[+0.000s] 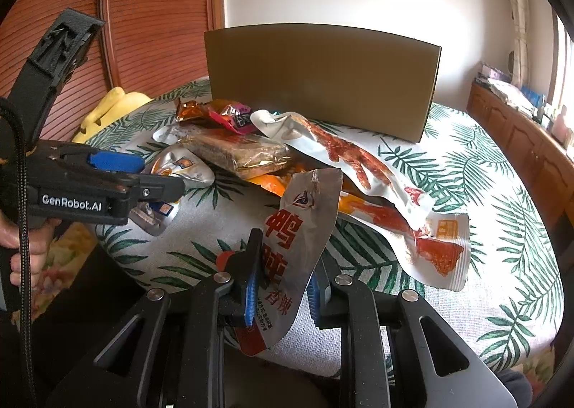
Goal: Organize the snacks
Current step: 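Close the left tool on the silver-orange pouch while the right tool grips the red-white duck packet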
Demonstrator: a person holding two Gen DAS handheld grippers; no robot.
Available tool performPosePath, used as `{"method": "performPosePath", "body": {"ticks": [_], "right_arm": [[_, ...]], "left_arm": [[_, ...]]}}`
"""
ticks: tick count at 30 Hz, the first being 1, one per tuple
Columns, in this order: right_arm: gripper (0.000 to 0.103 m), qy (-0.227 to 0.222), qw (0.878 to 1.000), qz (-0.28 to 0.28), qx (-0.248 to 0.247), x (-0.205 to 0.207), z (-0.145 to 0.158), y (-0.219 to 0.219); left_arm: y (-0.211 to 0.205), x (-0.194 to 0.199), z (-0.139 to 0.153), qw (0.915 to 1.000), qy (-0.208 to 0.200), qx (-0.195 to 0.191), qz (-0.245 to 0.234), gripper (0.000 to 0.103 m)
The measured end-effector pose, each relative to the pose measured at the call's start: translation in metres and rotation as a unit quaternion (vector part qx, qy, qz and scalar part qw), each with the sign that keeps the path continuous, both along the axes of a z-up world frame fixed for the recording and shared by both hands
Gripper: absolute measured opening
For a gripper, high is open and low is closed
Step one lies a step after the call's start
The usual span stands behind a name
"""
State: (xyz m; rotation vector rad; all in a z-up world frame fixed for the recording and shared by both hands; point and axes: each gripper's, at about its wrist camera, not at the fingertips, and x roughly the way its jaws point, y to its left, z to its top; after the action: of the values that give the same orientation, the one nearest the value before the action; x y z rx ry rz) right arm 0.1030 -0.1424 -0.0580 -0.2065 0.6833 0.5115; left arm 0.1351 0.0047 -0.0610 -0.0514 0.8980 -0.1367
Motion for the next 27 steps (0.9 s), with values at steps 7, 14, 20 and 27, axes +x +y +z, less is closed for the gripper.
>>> {"method": "performPosePath", "body": {"ticks": [7, 14, 20, 27], "right_arm": [[0.020, -0.003, 1.000, 0.002, -0.003, -0.002, 0.001, 0.001], [0.019, -0.010, 1.000, 0.004, -0.008, -0.005, 0.003, 0.001], [0.019, -0.010, 1.000, 0.005, -0.007, -0.006, 0.003, 0.001], [0.019, -0.013, 1.000, 0.004, -0.005, -0.007, 0.006, -0.002]], "left_arm": [[-0.005, -0.006, 0.005, 0.9998, -0.014, -0.009, -0.013, 0.046], [-0.003, -0.019, 0.009, 0.9990, -0.031, -0.022, -0.022, 0.040], [-0.008, -0.027, 0.015, 0.9980, -0.053, -0.022, -0.027, 0.040], [-0.004, -0.034, 0.033, 0.9963, -0.074, -0.036, -0.025, 0.040]]}}
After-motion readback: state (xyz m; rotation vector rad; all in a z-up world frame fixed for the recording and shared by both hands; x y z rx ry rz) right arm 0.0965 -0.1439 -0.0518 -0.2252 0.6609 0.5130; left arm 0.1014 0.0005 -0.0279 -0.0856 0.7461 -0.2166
